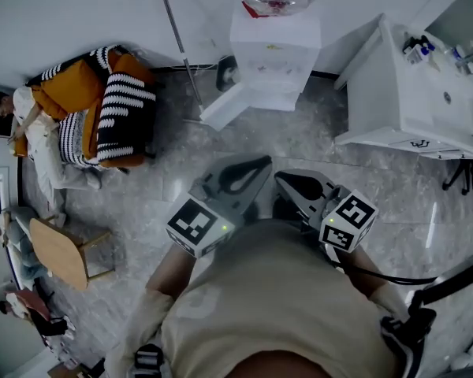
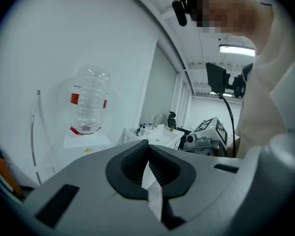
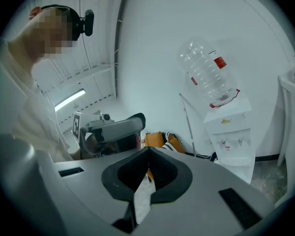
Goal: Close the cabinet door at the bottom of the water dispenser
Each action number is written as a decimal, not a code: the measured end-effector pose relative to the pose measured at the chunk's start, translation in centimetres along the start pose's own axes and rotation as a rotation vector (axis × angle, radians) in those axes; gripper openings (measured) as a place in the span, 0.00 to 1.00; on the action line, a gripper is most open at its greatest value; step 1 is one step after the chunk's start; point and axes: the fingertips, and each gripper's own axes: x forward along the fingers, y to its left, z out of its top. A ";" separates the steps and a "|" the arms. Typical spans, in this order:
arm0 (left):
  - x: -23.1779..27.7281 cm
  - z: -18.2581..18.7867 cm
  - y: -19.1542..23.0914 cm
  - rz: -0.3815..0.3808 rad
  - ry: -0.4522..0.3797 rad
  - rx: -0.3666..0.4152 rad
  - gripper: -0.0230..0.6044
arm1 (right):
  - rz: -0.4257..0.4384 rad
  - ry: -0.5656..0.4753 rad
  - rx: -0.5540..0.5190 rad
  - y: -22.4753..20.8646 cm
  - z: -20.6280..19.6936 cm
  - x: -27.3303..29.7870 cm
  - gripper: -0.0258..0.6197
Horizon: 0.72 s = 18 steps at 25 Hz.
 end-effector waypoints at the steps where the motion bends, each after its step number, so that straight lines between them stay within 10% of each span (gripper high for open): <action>1: 1.1 0.3 0.1 0.001 0.012 0.011 0.03 | -0.001 -0.011 0.001 -1.0 0.7 -0.5 0.06; 18: 5.5 1.3 5.9 0.225 0.088 0.058 0.03 | 0.191 0.033 0.013 -7.1 4.7 -0.1 0.06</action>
